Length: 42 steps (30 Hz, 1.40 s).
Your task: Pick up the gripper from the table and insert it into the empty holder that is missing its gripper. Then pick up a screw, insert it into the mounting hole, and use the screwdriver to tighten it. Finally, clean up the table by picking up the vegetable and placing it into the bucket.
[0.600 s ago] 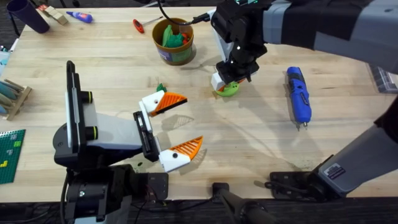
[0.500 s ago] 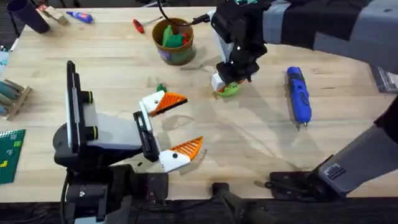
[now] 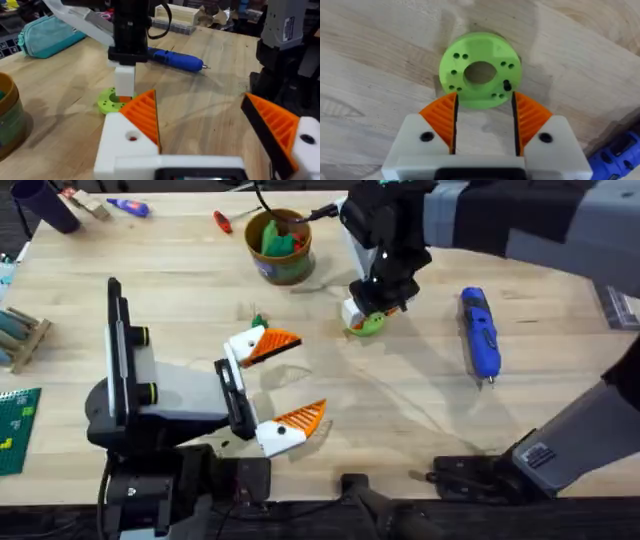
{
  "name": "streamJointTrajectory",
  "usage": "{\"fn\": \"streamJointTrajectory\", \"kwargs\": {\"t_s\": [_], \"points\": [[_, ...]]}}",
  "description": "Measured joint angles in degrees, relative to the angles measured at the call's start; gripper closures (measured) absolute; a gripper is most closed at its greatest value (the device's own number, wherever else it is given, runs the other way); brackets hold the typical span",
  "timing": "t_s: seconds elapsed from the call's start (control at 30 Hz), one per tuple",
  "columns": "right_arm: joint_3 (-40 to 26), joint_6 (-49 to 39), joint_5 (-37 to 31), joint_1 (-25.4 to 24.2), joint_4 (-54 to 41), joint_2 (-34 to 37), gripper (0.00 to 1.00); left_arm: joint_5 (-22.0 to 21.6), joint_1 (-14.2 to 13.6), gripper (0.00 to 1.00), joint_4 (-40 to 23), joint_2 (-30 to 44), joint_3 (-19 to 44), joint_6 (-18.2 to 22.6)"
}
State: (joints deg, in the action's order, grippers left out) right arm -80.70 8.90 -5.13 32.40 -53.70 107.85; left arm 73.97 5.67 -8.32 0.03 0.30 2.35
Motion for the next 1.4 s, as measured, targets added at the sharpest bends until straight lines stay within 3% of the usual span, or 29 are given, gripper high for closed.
{"fn": "streamJointTrajectory", "kwargs": {"t_s": [0.47, 0.8, 1.4], "points": [[-3.1, 0.6, 2.3, -5.2, -2.7, -1.5, 0.463, 0.0, 0.0, 0.016, 0.0, 0.0, 0.0, 0.0], [-3.2, 7.4, 3.1, -5.4, -2.7, -0.7, 0.463, 0.0, 0.0, 0.016, 0.0, 0.0, 0.0, 0.0], [-3.2, 8.9, 2.4, -5.6, -2.1, 0.6, 0.463, 0.0, 0.0, 0.016, 0.0, 0.0, 0.0, 0.0]]}}
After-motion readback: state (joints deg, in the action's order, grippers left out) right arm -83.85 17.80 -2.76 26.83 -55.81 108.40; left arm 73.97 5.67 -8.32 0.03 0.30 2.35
